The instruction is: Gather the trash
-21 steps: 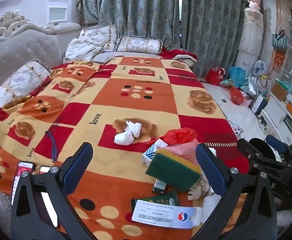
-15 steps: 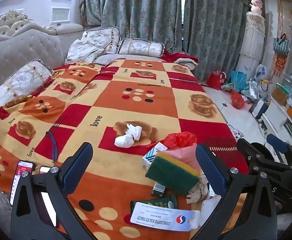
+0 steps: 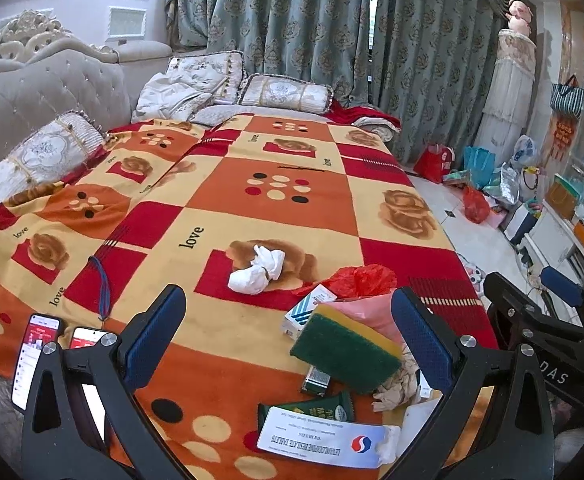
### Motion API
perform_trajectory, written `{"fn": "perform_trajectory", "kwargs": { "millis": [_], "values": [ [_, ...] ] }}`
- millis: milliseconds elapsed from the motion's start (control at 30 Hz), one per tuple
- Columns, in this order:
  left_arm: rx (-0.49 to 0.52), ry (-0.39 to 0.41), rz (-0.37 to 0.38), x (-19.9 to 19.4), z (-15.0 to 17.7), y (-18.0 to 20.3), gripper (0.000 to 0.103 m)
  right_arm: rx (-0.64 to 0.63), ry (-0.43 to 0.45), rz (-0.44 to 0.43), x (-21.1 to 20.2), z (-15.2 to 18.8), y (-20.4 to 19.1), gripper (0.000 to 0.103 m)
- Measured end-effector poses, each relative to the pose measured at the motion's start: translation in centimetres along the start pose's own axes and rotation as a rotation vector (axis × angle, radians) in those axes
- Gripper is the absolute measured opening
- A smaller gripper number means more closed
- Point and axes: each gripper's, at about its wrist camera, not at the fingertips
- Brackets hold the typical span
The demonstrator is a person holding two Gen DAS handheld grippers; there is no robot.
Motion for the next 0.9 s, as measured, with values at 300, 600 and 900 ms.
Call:
{"fn": "perform_trajectory", "kwargs": {
  "millis": [300, 600, 900],
  "values": [
    [0.003, 0.019, -0.003, -0.27, -0.23, -0.09, 0.102, -0.001, 0.008, 0.006, -0.25, -0.2, 0.13, 0.099],
    [-0.001, 0.071, -0.02, -0.73, -0.3, -0.44, 0.102, 0.006, 0.009, -0.002, -0.57, -0.57, 0.61, 0.099],
    [-0.017, 0.002, 0.008, -0.62, -0.52, -0.21, 0.102, 0.004, 0.009, 0.004, -0.6, -0.5, 0.59, 0.099]
  ]
}}
Point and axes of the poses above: each gripper's, at about its wrist camera, not at the fingertips, and x roughly the way its jaws point, y to its right, z to its underside, and after that the axes turned 8 degrees about x, right-handed
